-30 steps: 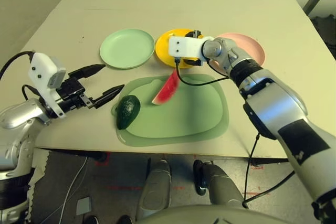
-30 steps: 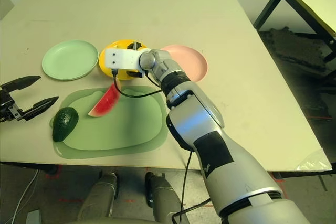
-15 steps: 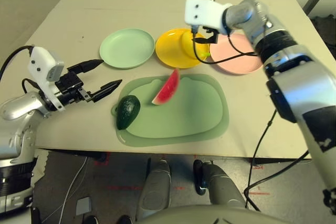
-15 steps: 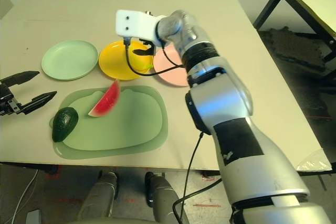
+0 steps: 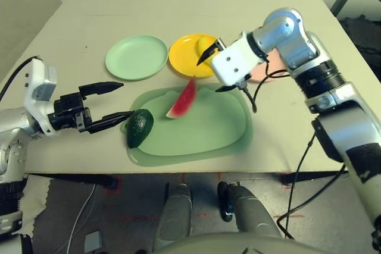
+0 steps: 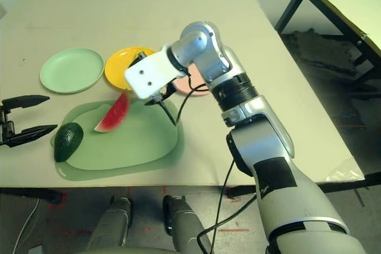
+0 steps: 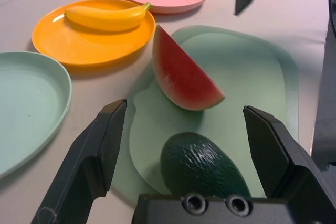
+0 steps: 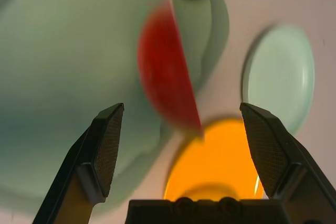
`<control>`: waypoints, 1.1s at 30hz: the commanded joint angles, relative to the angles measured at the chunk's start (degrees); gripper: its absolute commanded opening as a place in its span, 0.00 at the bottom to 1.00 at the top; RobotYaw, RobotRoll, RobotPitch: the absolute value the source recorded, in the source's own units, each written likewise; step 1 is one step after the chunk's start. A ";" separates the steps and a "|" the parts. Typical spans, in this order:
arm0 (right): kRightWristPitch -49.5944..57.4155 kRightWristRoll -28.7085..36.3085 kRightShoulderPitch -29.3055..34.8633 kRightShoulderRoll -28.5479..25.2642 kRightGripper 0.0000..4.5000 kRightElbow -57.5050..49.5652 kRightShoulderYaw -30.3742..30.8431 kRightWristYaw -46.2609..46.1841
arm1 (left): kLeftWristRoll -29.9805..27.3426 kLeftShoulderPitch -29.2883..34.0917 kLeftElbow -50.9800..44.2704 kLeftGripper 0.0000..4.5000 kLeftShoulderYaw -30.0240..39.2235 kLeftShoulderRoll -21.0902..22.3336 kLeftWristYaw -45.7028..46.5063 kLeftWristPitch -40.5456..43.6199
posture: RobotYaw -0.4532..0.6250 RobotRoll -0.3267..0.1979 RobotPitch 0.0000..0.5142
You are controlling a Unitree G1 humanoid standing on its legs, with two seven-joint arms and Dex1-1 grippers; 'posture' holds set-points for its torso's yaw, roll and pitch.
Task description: Place the fruits into color-matched plates.
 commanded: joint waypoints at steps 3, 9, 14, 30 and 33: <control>-1.79 -2.68 -3.89 3.48 0.99 6.82 3.10 -2.60 | 1.13 7.74 -5.90 1.00 4.91 -0.68 2.96 -0.29 | 0.57 0.62 0.38; -6.83 -6.55 -8.08 7.02 0.99 18.97 5.41 -6.42 | 1.07 14.21 -10.49 1.00 9.51 -1.91 6.30 0.03 | 0.60 0.62 0.38; -9.51 -8.94 -10.39 9.60 0.99 26.85 6.26 -8.88 | 0.90 17.22 -13.16 1.00 11.81 -3.52 8.67 0.24 | 0.63 0.62 0.38; -10.71 -16.42 -9.13 14.40 0.99 40.40 8.90 -13.10 | 0.24 21.70 -17.02 1.00 13.97 -7.28 11.33 -0.37 | 0.69 0.62 0.39; -11.37 -17.97 -9.32 14.63 0.99 41.57 9.41 -14.34 | -0.08 22.19 -17.69 1.00 14.17 -7.79 11.52 -0.46 | 0.70 0.62 0.38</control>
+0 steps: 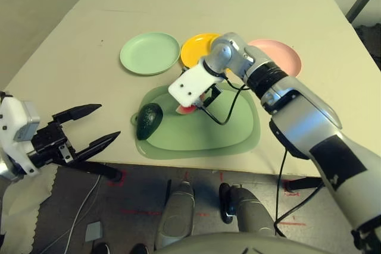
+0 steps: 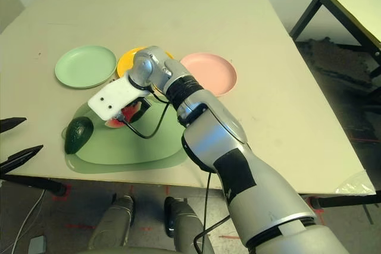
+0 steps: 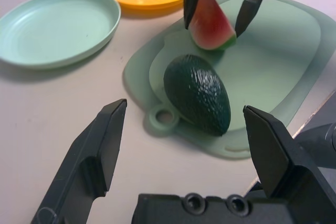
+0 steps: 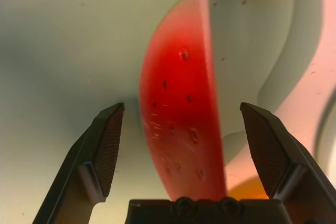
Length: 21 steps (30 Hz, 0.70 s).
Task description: Place the fruits into color-matched plates.
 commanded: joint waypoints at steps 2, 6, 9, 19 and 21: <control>-1.25 -2.74 -0.02 0.88 0.99 1.73 1.63 -1.62 | -0.89 1.17 -2.29 1.00 1.02 -0.69 0.15 -0.50 | 0.70 0.62 0.38; -1.28 -4.89 -0.31 0.23 0.99 2.62 2.66 -2.36 | -1.50 1.47 -3.09 1.00 0.79 -1.15 0.44 -0.50 | 0.70 0.62 0.38; -1.04 -5.60 -0.42 -0.46 0.99 3.04 3.10 -1.69 | -1.56 1.47 -3.32 1.00 0.60 -1.28 0.51 -0.53 | 0.70 0.62 0.38; 0.93 -5.33 0.05 -1.22 0.46 3.07 2.56 2.79 | -1.46 -0.15 -2.87 1.00 -0.18 -0.97 0.71 -0.74 | 0.68 0.62 0.37; 0.98 -5.17 0.03 -1.35 0.46 2.86 2.37 3.23 | -1.43 -0.37 -2.75 1.00 -0.33 -0.94 0.66 -0.75 | 0.68 0.62 0.37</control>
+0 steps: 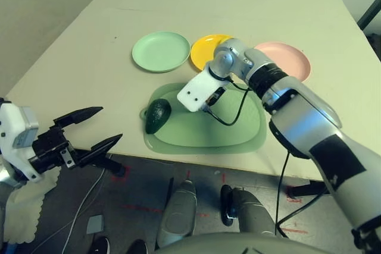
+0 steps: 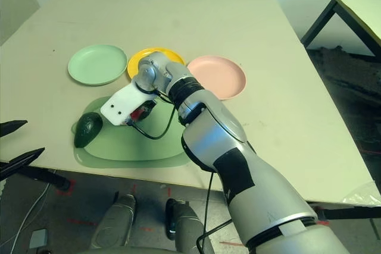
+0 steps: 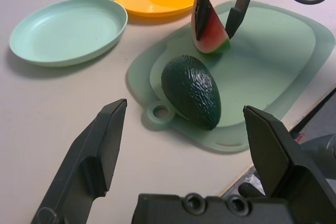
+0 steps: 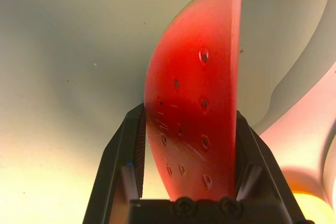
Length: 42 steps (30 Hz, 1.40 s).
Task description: Place the fruits into color-matched plates.
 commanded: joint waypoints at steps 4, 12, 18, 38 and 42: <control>0.81 0.20 0.39 -0.96 0.46 0.54 -0.35 2.16 | 0.17 -0.82 0.00 1.00 -1.11 0.06 0.18 -0.24 | 0.67 0.62 0.37; 3.58 6.21 -4.42 -5.49 0.46 -2.16 -6.45 7.16 | 0.44 -6.00 1.18 1.00 -3.91 0.21 3.78 1.82 | 0.63 0.62 0.37; 5.25 6.70 -6.29 -12.13 0.46 -2.76 -8.45 5.72 | 1.95 -12.29 4.05 1.00 -8.29 0.80 5.37 2.01 | 0.60 0.62 0.37; 11.62 -4.44 0.55 -23.61 0.46 6.53 -5.48 -19.28 | 0.41 -40.08 12.03 1.00 -23.51 -1.82 10.54 13.91 | 0.55 0.62 0.42; 12.38 -5.82 1.24 -23.15 0.46 7.20 -5.19 -24.02 | -2.05 -40.41 10.04 1.00 -24.64 -1.66 10.84 20.22 | 0.55 0.62 0.43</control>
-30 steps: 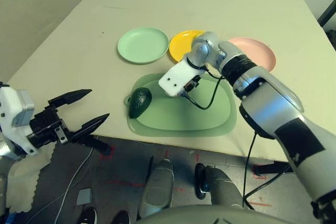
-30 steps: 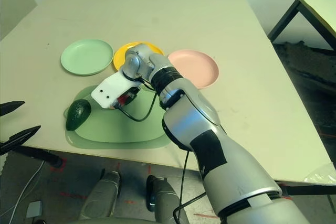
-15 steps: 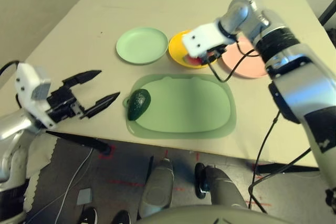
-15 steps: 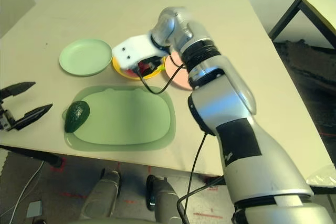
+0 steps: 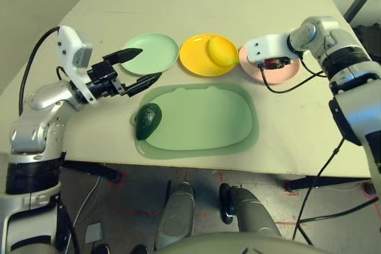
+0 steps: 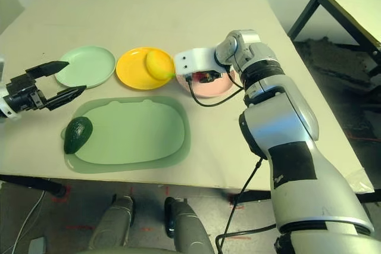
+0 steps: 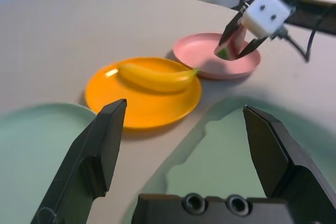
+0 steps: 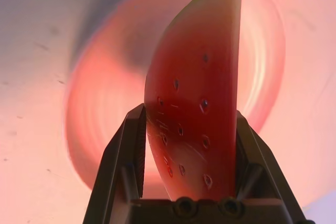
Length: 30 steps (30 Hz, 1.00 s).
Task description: Place the fruits into color-matched plates.
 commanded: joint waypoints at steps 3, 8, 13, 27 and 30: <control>1.04 -1.85 1.30 0.86 0.46 0.84 0.77 -5.28 | -2.91 -0.05 -2.54 1.00 -2.07 0.97 0.18 8.58 | 0.56 0.62 0.44; 1.09 -3.13 2.77 1.32 0.46 1.25 1.69 -8.27 | -2.72 -0.67 -3.97 1.00 -4.29 0.97 0.26 12.10 | 0.57 0.62 0.46; 1.42 -3.63 3.90 1.79 0.46 1.59 1.59 -9.16 | -0.43 -1.25 -4.48 1.00 -6.02 0.94 0.24 10.71 | 0.57 0.62 0.47; 1.87 -4.38 2.73 0.96 0.99 1.69 1.65 -10.72 | 4.34 -1.88 -2.49 1.00 -8.28 0.89 -2.26 6.82 | 0.55 0.62 0.46; 0.27 -4.17 0.56 -0.06 0.99 1.30 1.54 -8.22 | 4.96 -2.22 -0.98 1.00 -8.39 0.89 -3.09 5.86 | 0.54 0.62 0.45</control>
